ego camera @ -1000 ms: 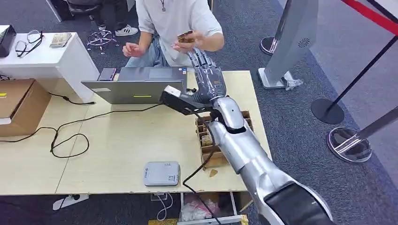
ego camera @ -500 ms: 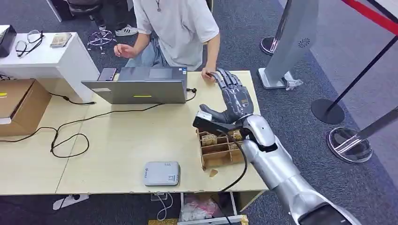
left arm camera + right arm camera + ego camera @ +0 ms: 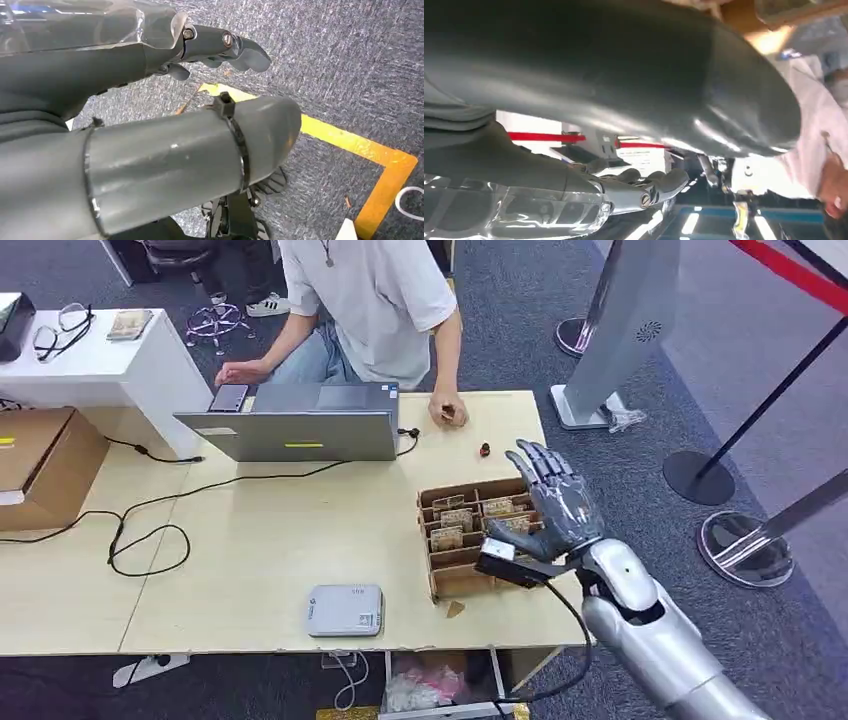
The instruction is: Pass the card to the sensor for recognition and then transmit it.
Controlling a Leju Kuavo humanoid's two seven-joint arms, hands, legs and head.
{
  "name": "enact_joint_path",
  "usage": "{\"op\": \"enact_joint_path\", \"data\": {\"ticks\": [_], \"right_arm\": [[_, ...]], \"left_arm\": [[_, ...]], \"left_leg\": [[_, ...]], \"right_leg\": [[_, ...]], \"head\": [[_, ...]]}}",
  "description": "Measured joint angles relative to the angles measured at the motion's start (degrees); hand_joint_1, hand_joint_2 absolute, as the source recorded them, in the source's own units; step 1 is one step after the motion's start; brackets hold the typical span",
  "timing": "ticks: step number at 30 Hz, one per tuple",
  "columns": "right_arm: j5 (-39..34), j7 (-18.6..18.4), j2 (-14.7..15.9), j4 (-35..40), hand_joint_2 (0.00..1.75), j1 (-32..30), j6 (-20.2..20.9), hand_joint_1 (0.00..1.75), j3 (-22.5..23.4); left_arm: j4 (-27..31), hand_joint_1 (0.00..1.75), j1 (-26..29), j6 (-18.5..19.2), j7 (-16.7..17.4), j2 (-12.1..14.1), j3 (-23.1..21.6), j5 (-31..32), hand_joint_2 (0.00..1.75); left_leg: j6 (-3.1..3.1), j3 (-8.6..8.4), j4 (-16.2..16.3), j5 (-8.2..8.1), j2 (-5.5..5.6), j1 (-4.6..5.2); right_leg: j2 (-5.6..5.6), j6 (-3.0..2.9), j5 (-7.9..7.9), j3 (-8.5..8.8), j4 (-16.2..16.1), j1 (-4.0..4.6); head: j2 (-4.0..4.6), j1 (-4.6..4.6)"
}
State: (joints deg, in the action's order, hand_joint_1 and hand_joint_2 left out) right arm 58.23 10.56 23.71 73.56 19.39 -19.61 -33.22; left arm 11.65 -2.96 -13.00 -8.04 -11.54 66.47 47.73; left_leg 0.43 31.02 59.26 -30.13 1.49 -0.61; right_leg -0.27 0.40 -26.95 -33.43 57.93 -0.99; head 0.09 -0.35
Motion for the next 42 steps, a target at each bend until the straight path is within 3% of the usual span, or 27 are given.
{"op": "enact_joint_path", "data": {"ticks": [7,14,21,31,42], "right_arm": [[1.29,-1.77,5.16,8.0,1.75,-8.39,0.52,0.0,2.07],[3.74,-1.99,6.15,11.66,1.75,-12.17,2.1,0.0,3.48],[4.77,-0.53,5.4,10.98,1.75,-10.62,3.61,0.0,3.08],[2.34,2.03,3.26,4.69,1.75,-3.19,5.66,0.0,0.57],[-0.11,1.94,2.59,-1.02,1.75,-0.49,6.43,0.0,-1.88]], "left_arm": [[0.0,0.0,0.02,0.76,-0.48,0.17,0.0,0.77,0.0],[0.0,0.0,-0.05,1.16,-0.5,0.2,0.0,1.23,0.0],[0.0,0.0,-0.18,1.35,-0.5,0.2,0.0,1.64,0.0],[0.0,0.0,-0.31,1.66,-0.5,0.2,0.0,2.3,0.0],[0.0,0.0,-0.31,1.49,-0.24,0.2,0.0,2.12,0.0]], "left_leg": [[0.01,0.01,-0.01,-0.02,-0.02,0.0],[0.01,0.0,-0.01,-0.01,-0.09,-0.01],[0.01,0.0,-0.01,-0.01,-0.1,0.0],[0.01,-0.02,-0.01,0.0,-0.08,0.0],[0.01,0.0,-0.01,0.0,-0.06,0.0]], "right_leg": [[-0.01,0.03,-0.02,0.0,-0.01,0.0],[-0.04,0.03,-0.02,0.0,-0.01,0.01],[-0.05,0.03,-0.01,0.03,0.0,0.0],[-0.05,0.03,-0.01,0.03,0.01,0.0],[-0.03,0.03,-0.01,0.02,0.01,0.0]], "head": [[0.0,0.0],[0.0,0.0],[0.0,0.0],[0.0,0.0],[0.0,0.0]]}}
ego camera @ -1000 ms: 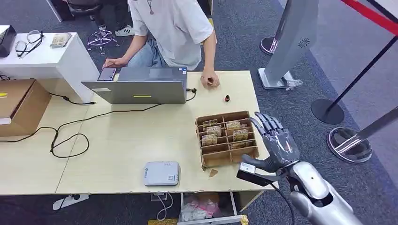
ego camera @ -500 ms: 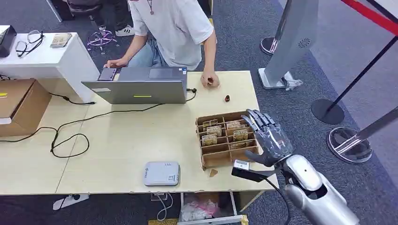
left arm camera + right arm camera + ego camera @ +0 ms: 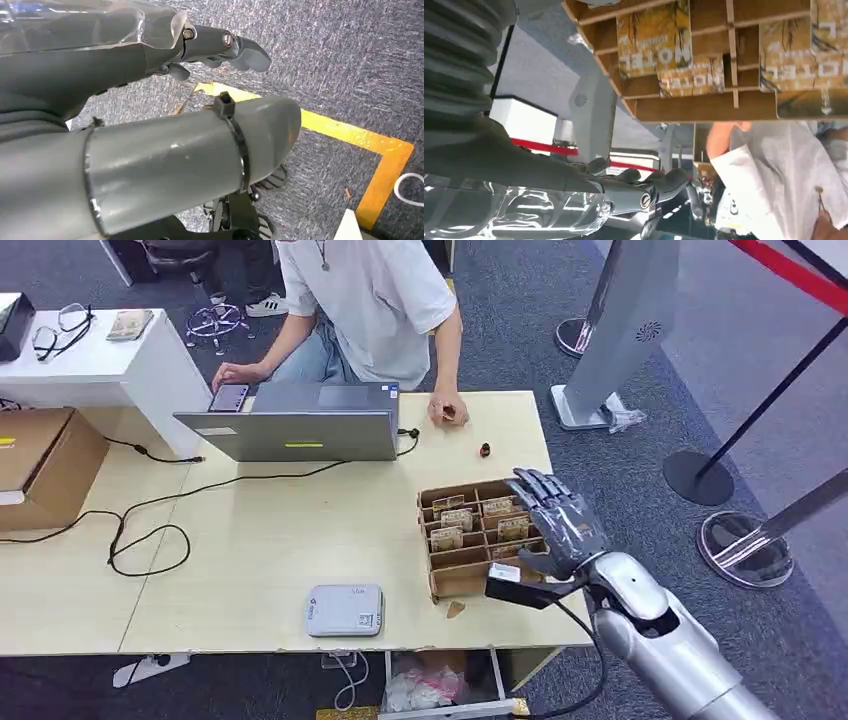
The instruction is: Pass the card to the sensor for recognition and then transmit it.
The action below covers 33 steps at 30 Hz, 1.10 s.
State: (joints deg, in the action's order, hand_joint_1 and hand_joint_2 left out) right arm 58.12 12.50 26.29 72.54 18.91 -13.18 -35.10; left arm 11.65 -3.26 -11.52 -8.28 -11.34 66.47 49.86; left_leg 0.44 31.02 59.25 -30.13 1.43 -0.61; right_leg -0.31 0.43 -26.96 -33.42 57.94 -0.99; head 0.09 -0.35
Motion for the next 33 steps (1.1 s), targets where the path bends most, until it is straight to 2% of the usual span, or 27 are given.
{"op": "enact_joint_path", "data": {"ticks": [6,11,14,16,19,26,28,33], "right_arm": [[-0.13,-0.07,0.02,-0.81,1.75,-0.01,0.0,0.0,-0.74],[-0.52,-0.35,0.13,-0.81,1.75,-0.01,0.13,0.07,-0.74],[-0.55,-0.44,0.37,-0.76,1.75,-0.01,0.26,0.16,-0.74],[-0.68,-0.5,0.55,-0.7,1.75,-0.01,0.46,0.33,-0.74],[-0.96,-0.55,0.81,-0.59,1.75,0.0,0.61,0.45,-0.76],[-1.01,-0.68,1.05,-0.5,1.75,0.49,1.22,0.44,-0.81],[-1.01,-0.64,1.09,-0.2,1.75,0.73,1.88,0.52,-0.94],[-1.07,-0.46,1.18,0.37,1.75,1.21,2.99,0.56,-1.77]], "left_arm": [[0.0,0.0,0.01,-0.15,0.0,0.0,0.0,0.02,0.0],[0.0,0.0,0.01,-0.15,-0.33,0.0,0.0,0.2,0.0],[0.0,0.0,0.02,-0.15,-0.57,0.0,0.0,0.28,0.0],[0.0,0.0,0.01,-0.15,-0.59,0.0,0.0,0.44,0.0],[0.0,0.0,0.02,-0.15,-0.59,0.0,0.0,0.55,0.0],[0.0,0.0,0.01,-0.13,-0.57,0.0,0.0,0.61,0.0],[0.0,0.0,0.01,-0.13,-0.57,0.0,0.0,0.61,0.0],[0.0,0.0,0.0,-0.02,-0.57,0.0,0.0,0.61,0.0]], "left_leg": [[0.0,-0.01,0.0,0.0,0.0,0.0],[0.0,-0.02,0.0,0.0,0.0,0.0],[0.0,-0.02,0.0,0.0,0.0,0.0],[0.0,-0.02,0.0,0.0,0.0,0.0],[0.0,-0.01,0.0,0.0,0.0,0.0],[0.0,-0.01,0.0,0.0,0.0,0.0],[0.0,-0.02,0.0,0.0,0.0,0.0],[0.0,-0.01,0.0,0.0,0.0,0.0]], "right_leg": [[0.0,0.0,0.0,0.0,0.0,0.0],[-0.01,0.0,0.0,0.0,0.0,0.0],[-0.01,0.0,0.0,0.0,0.0,0.0],[-0.01,0.0,0.0,0.0,0.0,0.0],[-0.01,0.0,0.0,0.0,0.0,0.0],[0.0,0.0,0.0,0.0,0.0,0.0],[-0.01,0.0,0.0,0.0,0.0,0.0],[-0.01,0.0,0.0,0.0,0.0,0.0]], "head": [[0.0,0.0],[0.0,0.0],[0.0,0.0],[0.0,0.0],[0.0,0.0],[0.0,0.0],[0.0,0.0],[0.0,0.0]]}}
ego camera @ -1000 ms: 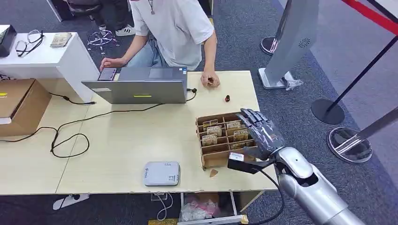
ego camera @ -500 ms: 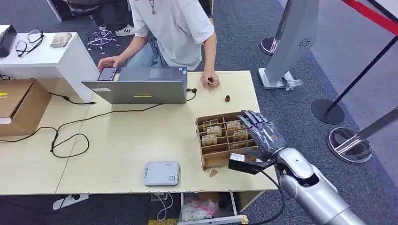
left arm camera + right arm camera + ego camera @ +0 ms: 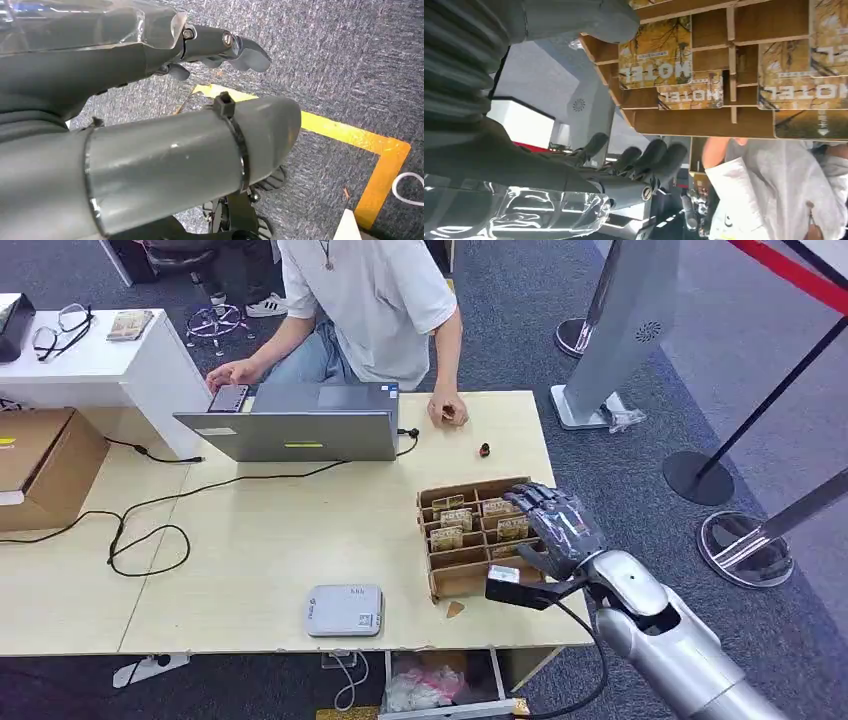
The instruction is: Pass the card to the sensor for recognition and then transmit it.
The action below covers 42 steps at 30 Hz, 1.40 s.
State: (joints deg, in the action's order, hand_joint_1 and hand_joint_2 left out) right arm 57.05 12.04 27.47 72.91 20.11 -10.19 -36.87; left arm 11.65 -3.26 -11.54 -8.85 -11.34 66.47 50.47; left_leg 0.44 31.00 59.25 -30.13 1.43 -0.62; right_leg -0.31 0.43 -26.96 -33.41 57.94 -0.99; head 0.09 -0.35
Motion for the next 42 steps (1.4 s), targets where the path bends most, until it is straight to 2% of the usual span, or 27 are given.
{"op": "enact_joint_path", "data": {"ticks": [5,7,8,15,20,31,32,33,35,36,38,41,42], "right_arm": [[-0.04,0.09,0.02,0.22,1.75,0.84,0.76,0.86,-0.55],[-0.04,0.13,0.02,0.22,1.75,1.19,0.9,0.79,-0.81],[-0.04,0.13,0.02,0.22,1.75,1.36,1.05,0.68,-0.96],[-0.04,0.17,0.02,-0.11,1.75,2.15,1.9,0.68,-2.12],[-0.02,0.37,-0.02,-1.09,1.75,2.99,2.49,0.58,-3.04],[0.13,0.44,-0.57,-3.28,1.75,4.1,2.8,0.63,-4.79],[0.11,0.42,-0.61,-3.59,1.75,4.24,2.82,0.7,-4.88],[0.11,0.42,-0.66,-3.89,1.75,4.35,2.82,0.68,-4.96],[0.04,0.39,-0.68,-4.35,1.75,4.54,2.8,0.91,-5.14],[0.02,0.37,-0.7,-4.59,1.75,4.62,2.8,0.91,-5.2],[-0.04,0.28,-0.7,-5.03,1.75,4.7,2.73,1.01,-5.22],[-0.09,0.26,-0.72,-5.62,1.75,4.79,2.73,1.31,-5.25],[-0.11,0.2,-0.72,-5.81,1.75,4.81,2.71,1.33,-5.25]], "left_arm": [[0.0,0.0,0.0,0.13,0.0,0.0,0.0,0.0,0.0],[0.0,0.0,0.01,0.13,0.0,0.0,0.0,0.0,0.0],[0.0,0.0,0.01,0.13,0.0,0.0,0.0,0.0,0.0],[0.0,0.0,0.01,0.2,0.0,0.0,0.0,-0.02,0.0],[0.0,0.0,0.0,0.22,0.31,0.0,0.0,-0.02,0.0],[0.0,0.0,0.0,0.22,0.46,-0.02,0.0,0.09,0.0],[0.0,0.0,-0.01,0.22,0.48,-0.02,0.0,0.09,0.0],[0.0,0.0,-0.01,0.24,0.48,-0.02,0.0,0.15,0.0],[0.0,0.0,0.0,0.24,0.5,-0.02,0.0,0.24,0.0],[0.0,0.0,-0.01,0.26,0.53,-0.02,0.0,0.26,0.0],[0.0,0.0,0.0,0.28,0.55,-0.02,0.0,0.28,0.0],[0.0,0.0,-0.01,0.31,0.57,-0.02,0.0,0.42,0.0],[0.0,0.0,0.0,0.31,0.57,-0.02,0.0,0.42,0.0]], "left_leg": [[0.0,0.0,0.0,0.0,0.0,0.0],[0.0,0.0,0.0,0.0,0.0,0.0],[0.0,0.0,0.0,0.0,0.0,0.0],[0.0,0.0,0.0,0.0,0.0,0.0],[0.0,0.02,0.0,0.0,0.0,0.0],[0.0,0.02,0.0,0.0,0.01,0.0],[0.0,0.02,0.0,0.0,0.01,0.0],[0.0,0.02,0.0,0.0,0.01,0.0],[0.0,0.01,0.0,0.0,0.01,0.0],[0.0,0.02,0.0,0.0,0.01,0.0],[0.0,0.02,0.0,0.0,0.01,0.0],[0.0,0.01,0.0,0.0,0.01,0.0],[0.0,0.01,0.0,0.0,0.01,0.0]], "right_leg": [[0.0,0.0,0.0,0.0,0.0,0.0],[0.0,0.0,0.0,0.0,0.0,0.0],[0.0,0.0,0.0,0.0,0.0,0.0],[0.0,0.0,0.0,0.0,0.0,0.0],[0.0,0.0,0.0,0.0,0.0,0.0],[0.01,0.0,0.0,0.0,0.0,0.0],[0.01,0.0,0.0,0.0,0.0,0.0],[0.01,0.0,0.0,0.0,0.0,0.0],[0.01,0.0,0.0,0.0,0.0,0.0],[0.01,0.0,0.0,0.0,0.0,0.0],[0.01,0.0,0.0,0.0,0.0,0.0],[0.01,0.0,0.0,0.0,0.0,0.0],[0.01,0.0,0.0,0.0,0.0,0.0]], "head": [[0.0,0.0],[0.0,0.0],[0.0,0.0],[0.0,0.0],[0.0,0.0],[0.0,0.0],[0.0,0.0],[0.0,0.0],[0.0,0.0],[0.0,0.0],[0.0,0.0],[0.0,0.0],[0.0,0.0]]}}
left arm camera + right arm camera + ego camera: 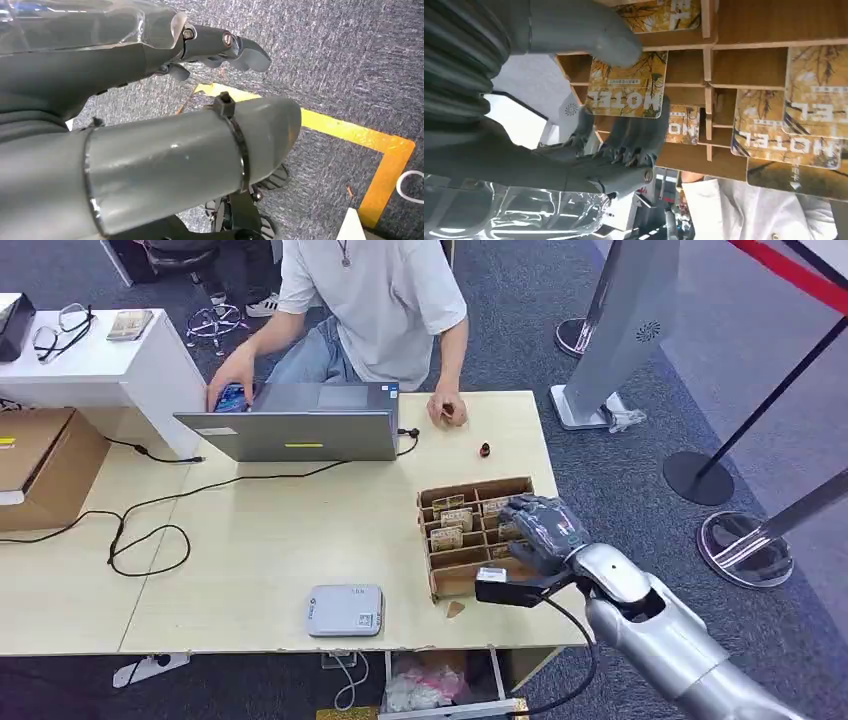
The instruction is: Pass the card to the sensor for recognition and then transmit it.
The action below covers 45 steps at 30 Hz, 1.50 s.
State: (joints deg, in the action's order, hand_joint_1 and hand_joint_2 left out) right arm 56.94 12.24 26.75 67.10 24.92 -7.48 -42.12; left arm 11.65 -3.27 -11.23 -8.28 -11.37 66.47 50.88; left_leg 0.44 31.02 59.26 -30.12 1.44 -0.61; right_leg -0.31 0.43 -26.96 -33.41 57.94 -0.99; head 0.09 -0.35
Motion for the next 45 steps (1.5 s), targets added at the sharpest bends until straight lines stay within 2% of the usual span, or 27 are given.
{"op": "enact_joint_path", "data": {"ticks": [1,2,4,20,28,41,45], "right_arm": [[-0.02,-0.07,0.0,-0.15,1.75,0.02,-0.02,1.4,0.0],[-0.07,-0.07,0.0,-0.31,1.75,0.03,-0.07,1.64,0.0],[-0.24,-0.07,-0.02,-0.59,1.75,0.16,-0.18,1.75,0.0],[-1.03,-0.07,-0.02,-0.7,1.75,0.28,-2.14,1.75,0.0],[-1.05,0.53,0.13,4.76,1.75,0.64,-5.74,1.75,1.75],[-6.73,4.59,-0.02,13.51,1.75,4.01,-11.83,1.75,8.15],[-9.71,7.24,-2.43,13.68,1.75,5.04,-14.82,1.75,9.86]], "left_arm": [[0.0,0.0,0.0,0.0,0.0,0.02,0.0,0.0,0.0],[0.0,0.0,0.0,0.0,0.0,0.02,0.0,0.0,0.0],[0.0,0.0,-0.01,0.0,0.0,0.02,0.0,0.0,0.0],[0.02,0.0,-0.01,0.22,0.0,0.07,0.0,0.2,0.0],[0.0,0.0,0.01,0.02,-0.02,0.07,0.0,-0.02,0.0],[0.0,0.0,-0.01,-0.28,-0.22,-0.02,0.0,0.0,0.0],[0.0,0.0,-0.12,-0.77,-0.2,-0.04,0.0,0.46,0.0]], "left_leg": [[0.0,0.0,0.0,0.0,0.0,0.0],[0.0,0.0,0.0,0.0,0.0,0.0],[0.0,-0.01,0.0,0.0,0.0,0.0],[0.0,-0.03,0.0,0.0,-0.01,0.0],[0.0,-0.02,0.0,0.0,-0.02,0.0],[0.0,0.0,0.0,0.01,-0.01,0.0],[0.0,0.02,-0.01,0.01,-0.04,-0.01]], "right_leg": [[0.0,0.0,0.0,0.0,0.0,0.0],[0.0,0.0,0.0,0.0,0.0,0.0],[0.0,0.0,0.0,0.0,0.0,0.0],[-0.01,0.0,0.0,0.0,0.0,0.0],[-0.01,0.0,0.01,0.0,0.01,0.0],[0.0,0.0,0.01,0.0,0.01,-0.01],[-0.02,-0.01,0.01,0.0,0.03,0.0]], "head": [[0.0,0.0],[0.0,0.0],[0.0,0.0],[0.0,-0.02],[0.0,0.0],[0.0,0.0],[0.0,0.0]]}}
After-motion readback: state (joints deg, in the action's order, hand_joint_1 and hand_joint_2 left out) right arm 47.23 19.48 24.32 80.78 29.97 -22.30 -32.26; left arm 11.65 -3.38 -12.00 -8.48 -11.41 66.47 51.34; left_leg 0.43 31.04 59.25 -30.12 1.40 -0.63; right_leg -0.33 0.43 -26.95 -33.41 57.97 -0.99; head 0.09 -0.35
